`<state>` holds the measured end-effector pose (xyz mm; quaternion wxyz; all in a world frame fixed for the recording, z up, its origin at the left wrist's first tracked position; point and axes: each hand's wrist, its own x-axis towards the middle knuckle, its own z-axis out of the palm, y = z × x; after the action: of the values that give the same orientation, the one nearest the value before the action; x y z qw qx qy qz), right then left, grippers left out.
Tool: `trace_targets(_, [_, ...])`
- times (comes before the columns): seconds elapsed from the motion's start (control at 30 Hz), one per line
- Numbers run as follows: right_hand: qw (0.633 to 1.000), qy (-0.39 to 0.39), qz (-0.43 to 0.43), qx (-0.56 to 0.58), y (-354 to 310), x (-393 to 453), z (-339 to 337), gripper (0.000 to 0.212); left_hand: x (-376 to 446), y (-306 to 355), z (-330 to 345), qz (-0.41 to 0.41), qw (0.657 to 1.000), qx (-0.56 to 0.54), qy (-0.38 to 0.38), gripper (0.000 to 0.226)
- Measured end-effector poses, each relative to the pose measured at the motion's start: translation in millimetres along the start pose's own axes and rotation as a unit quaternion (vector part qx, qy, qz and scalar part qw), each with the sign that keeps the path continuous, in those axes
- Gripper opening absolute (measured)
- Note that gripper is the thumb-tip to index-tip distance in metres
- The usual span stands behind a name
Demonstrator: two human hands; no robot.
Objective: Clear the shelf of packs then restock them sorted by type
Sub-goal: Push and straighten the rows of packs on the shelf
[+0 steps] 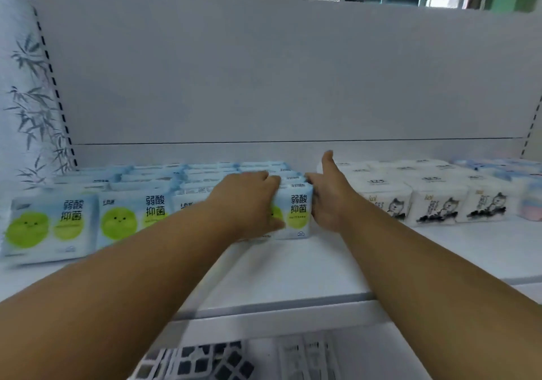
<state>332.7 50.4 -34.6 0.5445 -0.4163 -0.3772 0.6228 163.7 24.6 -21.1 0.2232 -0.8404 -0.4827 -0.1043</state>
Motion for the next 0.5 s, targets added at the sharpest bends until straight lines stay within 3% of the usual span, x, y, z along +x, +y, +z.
trace_targets(0.2, [0.999, -0.021, 0.024, 0.027, -5.1, 8.2, 15.9, 0.099, 10.2, -21.0, -1.3, -0.022, 0.996, -0.021, -0.079, 0.105])
trace_targets(0.37, [0.997, -0.060, 0.035, 0.036, 6.9, 16.8, 26.2, 0.098, 3.0, -31.6, -0.2, -0.017, 0.993, -0.074, -0.086, 0.107])
trace_targets(0.5, [0.999, -0.043, 0.027, 0.001, 3.7, 22.6, 21.4, 0.095, 3.4, -32.7, -4.5, -0.016, 0.991, -0.085, -0.098, 0.108])
